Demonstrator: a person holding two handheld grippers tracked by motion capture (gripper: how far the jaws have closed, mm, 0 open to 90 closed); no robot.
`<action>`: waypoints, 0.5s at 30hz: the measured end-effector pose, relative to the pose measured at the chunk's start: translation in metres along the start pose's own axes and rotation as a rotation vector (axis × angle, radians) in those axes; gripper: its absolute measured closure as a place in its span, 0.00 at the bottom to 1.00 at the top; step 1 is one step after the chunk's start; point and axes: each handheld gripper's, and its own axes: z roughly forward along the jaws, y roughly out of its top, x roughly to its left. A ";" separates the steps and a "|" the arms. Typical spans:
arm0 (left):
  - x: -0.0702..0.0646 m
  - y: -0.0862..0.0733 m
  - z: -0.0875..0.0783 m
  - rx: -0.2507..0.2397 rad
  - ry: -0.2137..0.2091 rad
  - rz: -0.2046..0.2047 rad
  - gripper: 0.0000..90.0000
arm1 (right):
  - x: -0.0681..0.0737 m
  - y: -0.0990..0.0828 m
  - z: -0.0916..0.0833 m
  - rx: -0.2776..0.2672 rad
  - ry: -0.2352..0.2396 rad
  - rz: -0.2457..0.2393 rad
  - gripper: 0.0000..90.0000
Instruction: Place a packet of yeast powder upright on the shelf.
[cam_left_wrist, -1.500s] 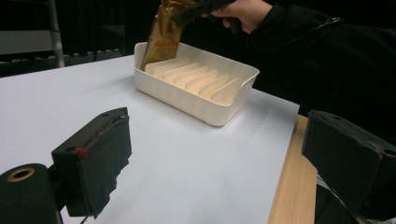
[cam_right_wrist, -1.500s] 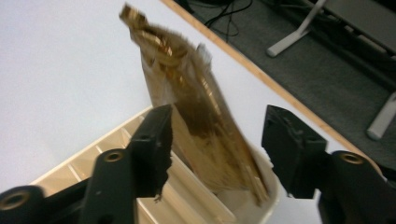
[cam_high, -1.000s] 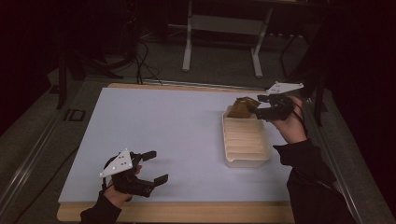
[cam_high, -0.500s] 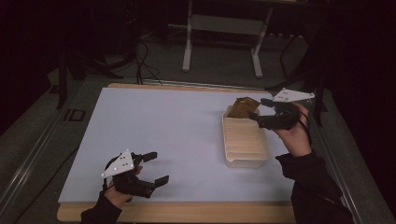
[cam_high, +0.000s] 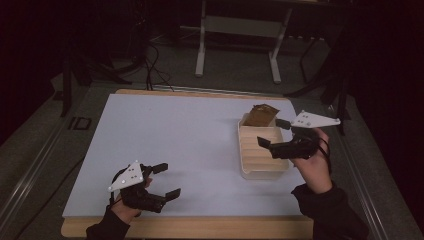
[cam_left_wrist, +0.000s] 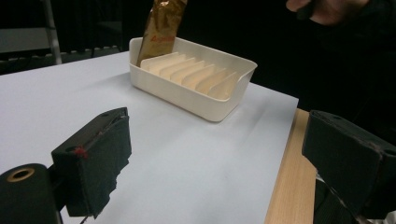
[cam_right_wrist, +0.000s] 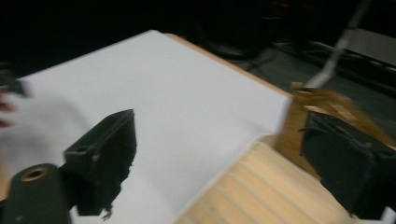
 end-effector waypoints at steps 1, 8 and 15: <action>0.000 0.000 0.000 -0.001 -0.001 0.000 0.10 | 0.004 -0.002 0.000 -0.003 0.005 -0.007 0.12; -0.001 0.001 0.000 0.000 -0.003 0.002 0.10 | 0.029 -0.019 0.005 0.017 0.061 -0.009 0.12; -0.002 0.001 0.000 0.001 -0.004 0.001 0.10 | 0.046 -0.033 0.006 -0.003 0.088 -0.021 0.12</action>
